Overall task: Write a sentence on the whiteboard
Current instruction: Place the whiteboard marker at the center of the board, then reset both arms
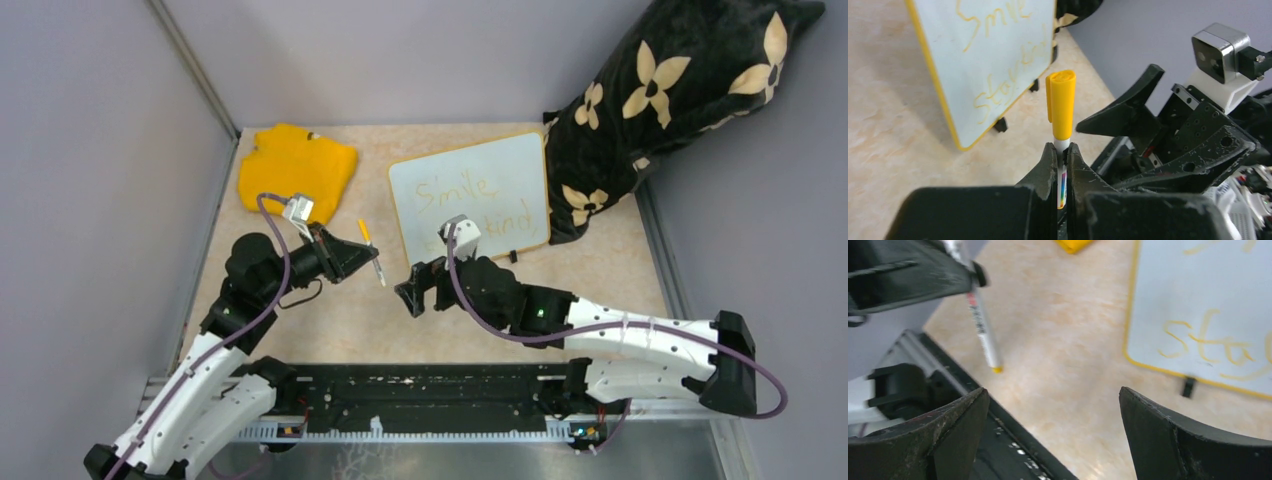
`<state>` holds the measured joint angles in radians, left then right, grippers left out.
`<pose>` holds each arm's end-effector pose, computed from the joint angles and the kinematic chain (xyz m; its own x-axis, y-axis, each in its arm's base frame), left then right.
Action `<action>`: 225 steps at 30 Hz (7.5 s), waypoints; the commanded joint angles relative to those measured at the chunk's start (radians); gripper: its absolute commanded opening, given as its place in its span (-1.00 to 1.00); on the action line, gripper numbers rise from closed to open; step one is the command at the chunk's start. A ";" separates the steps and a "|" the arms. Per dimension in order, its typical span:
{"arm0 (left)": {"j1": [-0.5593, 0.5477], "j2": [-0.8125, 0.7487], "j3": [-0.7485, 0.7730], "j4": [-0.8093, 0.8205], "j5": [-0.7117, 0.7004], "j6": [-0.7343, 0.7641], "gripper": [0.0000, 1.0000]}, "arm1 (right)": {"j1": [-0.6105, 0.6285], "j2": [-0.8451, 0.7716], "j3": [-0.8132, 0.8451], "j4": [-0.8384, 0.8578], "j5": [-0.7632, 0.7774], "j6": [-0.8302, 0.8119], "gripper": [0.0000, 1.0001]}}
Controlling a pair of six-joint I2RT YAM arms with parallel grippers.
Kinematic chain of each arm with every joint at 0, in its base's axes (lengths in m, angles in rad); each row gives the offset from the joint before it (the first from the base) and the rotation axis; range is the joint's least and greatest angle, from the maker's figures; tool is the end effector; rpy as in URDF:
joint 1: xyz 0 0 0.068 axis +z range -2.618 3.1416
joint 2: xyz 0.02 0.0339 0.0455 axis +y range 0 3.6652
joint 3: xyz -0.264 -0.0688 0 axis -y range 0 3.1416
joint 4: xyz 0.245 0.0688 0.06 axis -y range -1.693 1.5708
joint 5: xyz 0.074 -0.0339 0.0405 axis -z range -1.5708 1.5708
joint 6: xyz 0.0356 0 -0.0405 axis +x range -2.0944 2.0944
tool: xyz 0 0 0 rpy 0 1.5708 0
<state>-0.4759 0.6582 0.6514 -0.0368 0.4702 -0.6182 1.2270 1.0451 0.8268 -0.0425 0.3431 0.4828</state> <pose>0.1368 -0.0886 0.3287 -0.5015 -0.3228 -0.8027 0.6383 0.4883 -0.5951 0.0934 0.2253 0.3196 -0.4377 0.0744 -0.8960 -0.6479 0.6649 0.3717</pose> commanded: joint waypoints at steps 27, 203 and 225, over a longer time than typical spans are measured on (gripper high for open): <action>0.069 0.678 0.279 -0.439 -0.461 0.244 -1.00 | -0.016 -0.117 -0.037 -0.274 0.537 -0.088 0.97; 0.060 0.340 0.216 -0.100 -0.186 0.274 0.76 | -0.437 -0.327 -0.174 -0.205 0.251 0.001 0.97; 0.036 0.454 0.889 -0.419 -0.715 0.172 0.98 | -0.308 0.008 0.600 -0.101 0.576 -0.387 0.97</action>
<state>-0.4187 1.0489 1.4448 -0.3851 -0.0925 -0.3931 0.8692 1.0100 1.3064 -0.2211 0.7834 0.2035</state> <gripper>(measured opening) 0.987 0.985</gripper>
